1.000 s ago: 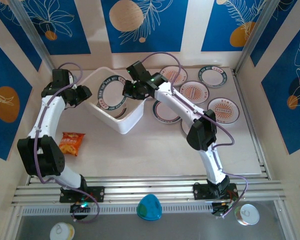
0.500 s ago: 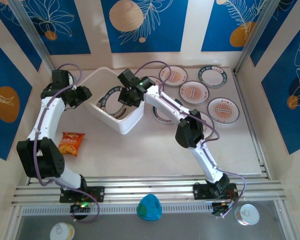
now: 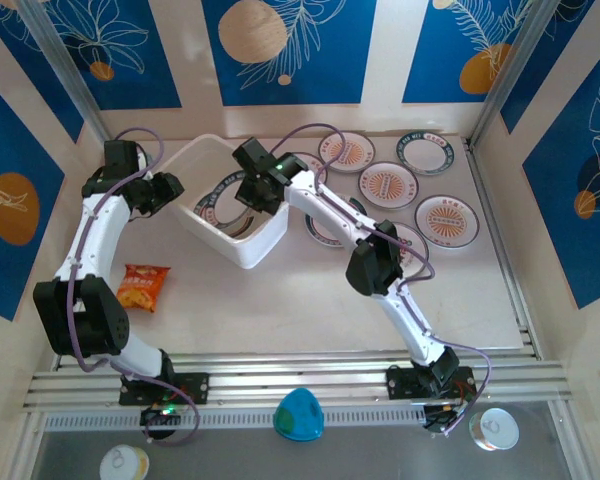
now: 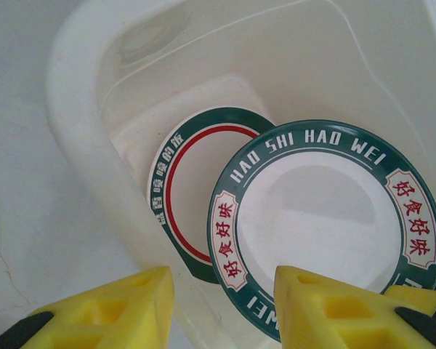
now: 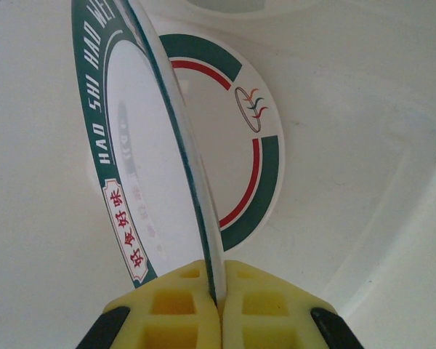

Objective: Place the plates into the plastic bin on the countertop

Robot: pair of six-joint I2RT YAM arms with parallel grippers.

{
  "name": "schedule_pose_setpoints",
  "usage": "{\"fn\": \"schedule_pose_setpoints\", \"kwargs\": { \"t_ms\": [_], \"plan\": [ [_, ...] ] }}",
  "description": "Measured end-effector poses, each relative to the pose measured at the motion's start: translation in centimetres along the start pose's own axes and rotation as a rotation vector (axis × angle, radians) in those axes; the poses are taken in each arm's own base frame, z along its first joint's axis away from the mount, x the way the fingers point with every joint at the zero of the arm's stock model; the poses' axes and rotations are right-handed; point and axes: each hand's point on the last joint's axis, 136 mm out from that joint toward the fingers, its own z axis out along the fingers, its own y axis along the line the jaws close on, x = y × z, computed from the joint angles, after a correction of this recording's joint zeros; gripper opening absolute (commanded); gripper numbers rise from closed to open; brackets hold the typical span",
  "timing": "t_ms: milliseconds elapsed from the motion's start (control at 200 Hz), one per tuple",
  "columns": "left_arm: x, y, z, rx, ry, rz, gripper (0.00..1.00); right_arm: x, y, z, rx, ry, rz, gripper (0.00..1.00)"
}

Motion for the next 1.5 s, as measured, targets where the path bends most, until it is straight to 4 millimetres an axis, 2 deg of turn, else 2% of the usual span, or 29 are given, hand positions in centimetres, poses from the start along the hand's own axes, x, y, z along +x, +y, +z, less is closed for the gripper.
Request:
{"fn": "schedule_pose_setpoints", "kwargs": {
  "t_ms": [195,330,490,640,940,1040,1170,1240,1285,1395,1500],
  "plan": [
    [0.0,-0.1,0.0,0.001,0.000,-0.001,0.42,0.7,0.9,0.5,-0.004,-0.037,-0.025,0.01],
    [0.2,-0.3,0.1,0.004,0.003,0.003,0.42,1.5,0.8,2.2,0.008,-0.021,-0.015,0.02],
    [0.2,-0.3,0.1,0.004,0.004,0.004,0.42,2.2,-0.7,5.1,0.060,0.002,0.009,0.03],
    [0.2,-0.3,0.1,0.004,0.004,0.005,0.42,2.0,-0.4,5.2,0.043,0.003,0.032,0.08],
    [0.2,-0.3,0.1,0.002,0.003,0.006,0.42,2.1,-0.7,5.6,0.055,0.007,0.037,0.40],
    [0.2,-0.3,0.1,0.002,0.004,0.006,0.42,2.2,-0.9,5.8,0.061,0.010,0.030,0.45],
    [0.3,-0.4,0.1,0.000,0.003,0.007,0.42,2.1,-0.6,5.8,0.051,0.010,0.012,0.60],
    [0.3,-0.4,0.1,-0.001,0.003,0.009,0.42,2.1,-0.4,5.8,0.042,0.012,0.000,0.63],
    [0.3,-0.4,0.1,-0.003,0.002,0.010,0.42,2.1,-0.2,5.7,0.032,0.009,-0.004,0.70],
    [0.3,-0.4,0.1,-0.005,0.001,0.011,0.42,1.9,0.4,5.7,0.010,0.002,-0.034,0.77],
    [0.3,-0.4,0.1,-0.006,0.002,0.011,0.42,1.6,0.9,5.7,-0.012,-0.009,-0.069,0.78]
  ]
}}
